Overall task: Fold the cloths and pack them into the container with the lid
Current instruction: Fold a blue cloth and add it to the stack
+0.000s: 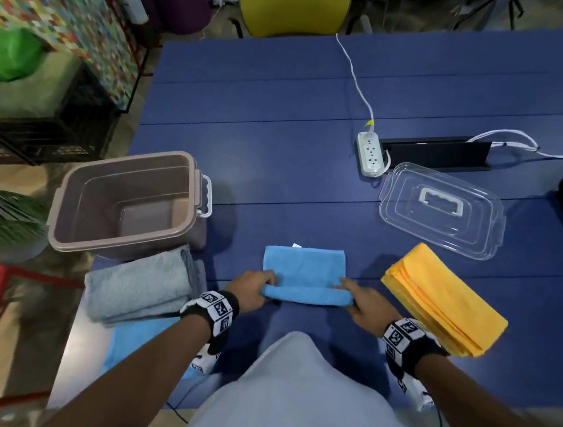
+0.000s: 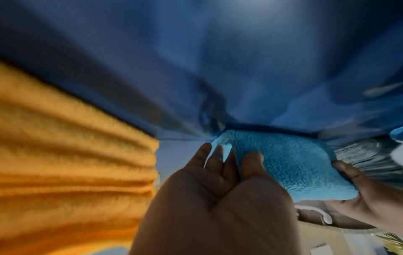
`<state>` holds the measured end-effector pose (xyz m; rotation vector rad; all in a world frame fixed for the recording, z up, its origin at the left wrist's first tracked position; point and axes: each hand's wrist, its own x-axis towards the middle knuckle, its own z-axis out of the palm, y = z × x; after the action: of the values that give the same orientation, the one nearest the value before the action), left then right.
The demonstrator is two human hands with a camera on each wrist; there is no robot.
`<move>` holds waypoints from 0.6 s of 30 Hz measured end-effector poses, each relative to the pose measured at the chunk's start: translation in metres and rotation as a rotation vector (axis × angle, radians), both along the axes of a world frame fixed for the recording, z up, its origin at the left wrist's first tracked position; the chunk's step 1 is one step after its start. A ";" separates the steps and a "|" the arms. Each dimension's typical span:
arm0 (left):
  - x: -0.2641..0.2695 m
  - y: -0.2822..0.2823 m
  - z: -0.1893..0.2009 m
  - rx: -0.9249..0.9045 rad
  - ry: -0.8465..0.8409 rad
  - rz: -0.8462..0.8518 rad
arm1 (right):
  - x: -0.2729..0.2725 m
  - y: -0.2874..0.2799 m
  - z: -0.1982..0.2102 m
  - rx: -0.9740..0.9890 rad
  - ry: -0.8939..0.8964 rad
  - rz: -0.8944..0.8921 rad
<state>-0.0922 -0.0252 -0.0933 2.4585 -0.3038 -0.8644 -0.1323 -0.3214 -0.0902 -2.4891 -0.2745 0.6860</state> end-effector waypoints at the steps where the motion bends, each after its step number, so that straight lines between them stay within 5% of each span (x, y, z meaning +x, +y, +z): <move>1: -0.003 -0.001 0.000 0.005 -0.014 0.011 | -0.003 0.000 -0.005 0.024 0.002 -0.047; 7: 0.016 -0.003 0.000 -0.128 0.038 0.218 | 0.016 0.001 -0.014 0.206 0.043 -0.360; 10: 0.027 -0.005 -0.006 -0.203 0.089 0.360 | 0.033 0.007 -0.012 0.140 0.088 -0.426; 18: 0.034 -0.041 -0.017 0.138 0.060 0.687 | 0.053 0.036 -0.010 -0.008 0.066 -0.529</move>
<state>-0.0582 -0.0660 -0.1105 2.3905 0.6105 -0.6595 -0.0790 -0.2854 -0.1003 -2.3846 0.4011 0.5388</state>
